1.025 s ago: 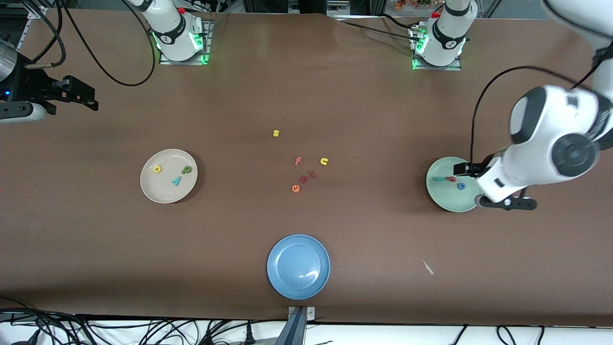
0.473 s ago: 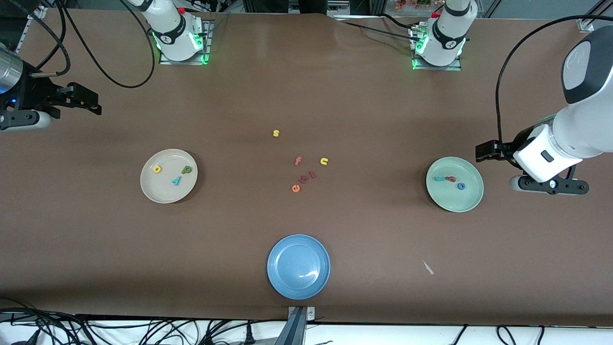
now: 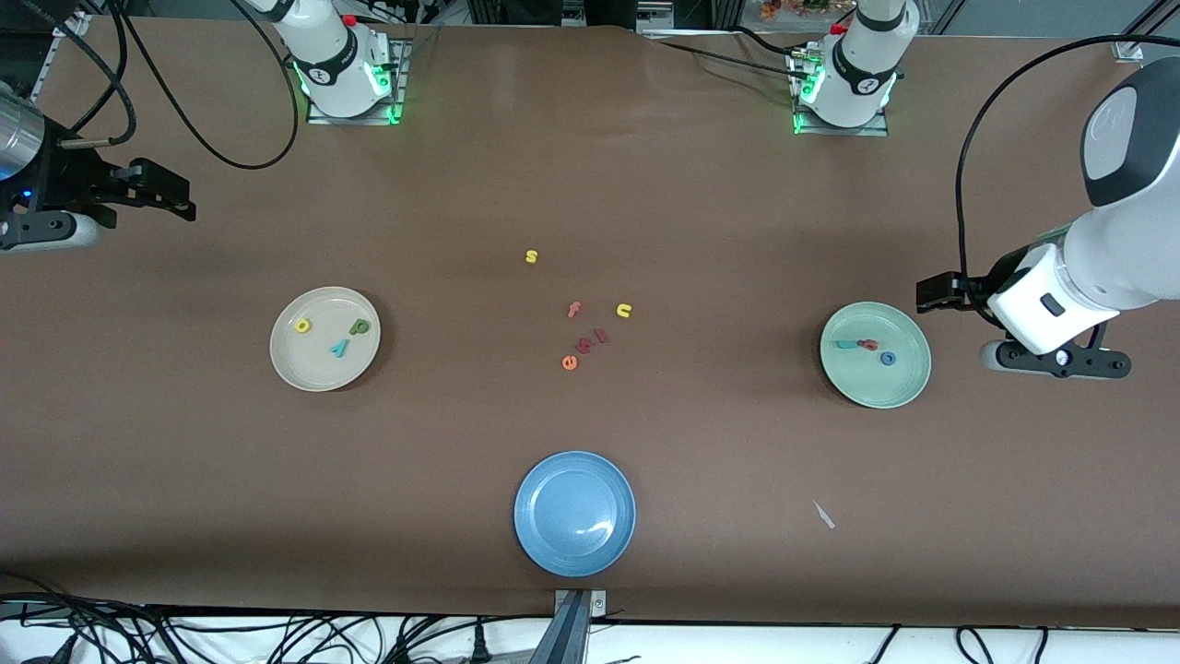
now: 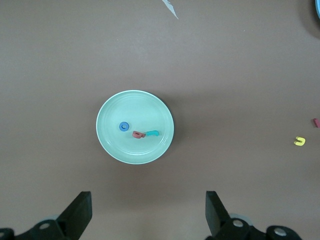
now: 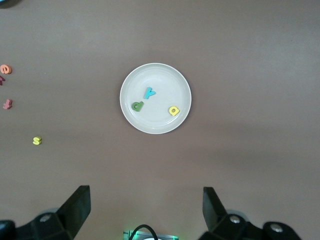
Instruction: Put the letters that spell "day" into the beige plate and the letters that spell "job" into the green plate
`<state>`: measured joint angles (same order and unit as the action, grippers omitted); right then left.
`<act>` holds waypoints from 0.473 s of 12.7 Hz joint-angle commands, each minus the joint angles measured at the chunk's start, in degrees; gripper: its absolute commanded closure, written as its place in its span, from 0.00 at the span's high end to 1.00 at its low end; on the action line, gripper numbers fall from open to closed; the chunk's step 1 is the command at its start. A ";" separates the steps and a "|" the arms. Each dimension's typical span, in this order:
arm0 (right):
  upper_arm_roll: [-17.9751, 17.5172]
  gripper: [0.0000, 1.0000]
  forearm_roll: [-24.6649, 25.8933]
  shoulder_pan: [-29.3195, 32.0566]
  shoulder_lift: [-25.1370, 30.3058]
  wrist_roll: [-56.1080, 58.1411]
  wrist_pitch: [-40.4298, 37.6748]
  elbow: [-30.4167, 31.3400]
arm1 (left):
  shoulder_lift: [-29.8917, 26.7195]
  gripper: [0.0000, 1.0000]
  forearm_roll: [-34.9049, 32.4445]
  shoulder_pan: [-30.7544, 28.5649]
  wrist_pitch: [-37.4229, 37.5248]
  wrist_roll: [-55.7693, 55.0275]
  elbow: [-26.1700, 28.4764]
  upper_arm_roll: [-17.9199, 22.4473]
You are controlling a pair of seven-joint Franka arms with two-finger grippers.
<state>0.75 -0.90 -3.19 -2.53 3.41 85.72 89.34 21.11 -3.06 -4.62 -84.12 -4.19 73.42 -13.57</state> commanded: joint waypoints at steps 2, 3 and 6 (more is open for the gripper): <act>0.92 0.99 -1.12 -0.42 0.16 0.02 -0.55 -0.92 | 0.78 1.00 1.21 -0.13 1.41 1.11 -1.88 -0.14; 0.92 0.99 -1.12 -0.42 0.16 0.19 -0.55 -0.92 | 0.78 1.00 1.21 -0.12 1.41 1.02 -1.88 -0.14; 0.92 0.99 -1.12 -0.33 0.07 0.29 -0.90 -0.92 | 0.78 1.00 1.30 -0.04 1.41 0.93 -1.88 -0.22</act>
<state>1.06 -0.90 -3.20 -2.49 3.41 85.72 89.27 21.11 -3.05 -4.57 -84.12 -4.18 73.42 -13.70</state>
